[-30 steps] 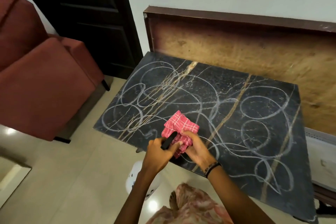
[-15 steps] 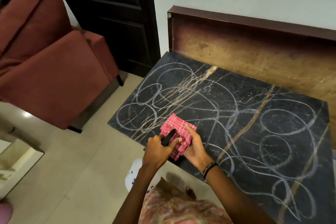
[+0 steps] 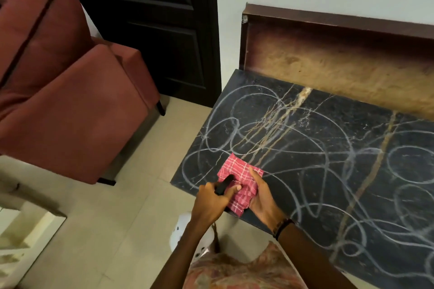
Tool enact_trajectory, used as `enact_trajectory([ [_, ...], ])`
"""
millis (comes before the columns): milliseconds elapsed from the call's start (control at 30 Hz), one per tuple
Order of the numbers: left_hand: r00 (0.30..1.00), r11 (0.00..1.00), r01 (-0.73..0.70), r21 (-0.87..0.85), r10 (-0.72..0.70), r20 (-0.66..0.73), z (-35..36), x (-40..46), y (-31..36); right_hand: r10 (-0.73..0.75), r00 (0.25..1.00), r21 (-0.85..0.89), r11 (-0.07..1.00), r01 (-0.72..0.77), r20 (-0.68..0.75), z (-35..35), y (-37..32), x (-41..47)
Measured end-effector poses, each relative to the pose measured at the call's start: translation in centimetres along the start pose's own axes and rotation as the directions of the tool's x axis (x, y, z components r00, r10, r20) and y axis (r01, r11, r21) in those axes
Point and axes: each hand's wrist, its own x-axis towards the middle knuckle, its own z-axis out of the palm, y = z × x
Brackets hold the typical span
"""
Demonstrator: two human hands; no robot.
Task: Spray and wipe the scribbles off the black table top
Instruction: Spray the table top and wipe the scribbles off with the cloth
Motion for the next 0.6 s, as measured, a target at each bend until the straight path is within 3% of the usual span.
enact_trajectory([
  [100,0.999,1.000,0.013,-0.010,-0.012,0.031,-2.7,1.5,-1.2,-0.171,0.978,-0.251,0.958,0.137,-0.118,1.4,0.6,1.6],
  [167,1.000,0.998,0.021,-0.062,-0.021,-0.004,-4.5,2.5,-1.9,-0.437,0.895,-0.529,0.782,0.328,-0.092,2.1,0.6,2.2],
  [233,0.998,0.992,0.037,-0.120,-0.043,-0.049,-5.9,3.3,-2.5,-0.560,0.806,-0.789,0.401,0.466,0.191,1.8,0.7,3.1],
  [300,0.996,0.988,0.056,-0.147,-0.066,-0.062,-6.8,4.2,-3.0,-0.370,0.815,-0.895,-0.183,0.406,0.445,0.4,1.7,4.0],
  [333,0.995,0.985,0.066,-0.161,-0.077,-0.065,-7.1,4.5,-3.1,-0.236,0.847,-0.842,-0.399,0.362,0.476,-0.5,2.5,4.2],
  [367,0.994,0.981,0.074,-0.178,-0.088,-0.068,-7.4,4.8,-3.3,-0.164,0.868,-0.790,-0.517,0.330,0.470,-1.1,3.2,4.2],
  [500,0.991,0.968,0.092,-0.234,-0.112,-0.073,-8.8,6.0,-3.9,-0.298,0.828,-0.808,-0.521,0.276,0.475,-1.3,4.2,4.8],
  [600,0.990,0.968,0.087,-0.237,-0.110,-0.083,-9.4,6.8,-3.7,-0.250,0.847,-0.767,-0.591,0.251,0.469,-1.5,4.1,6.0],
])
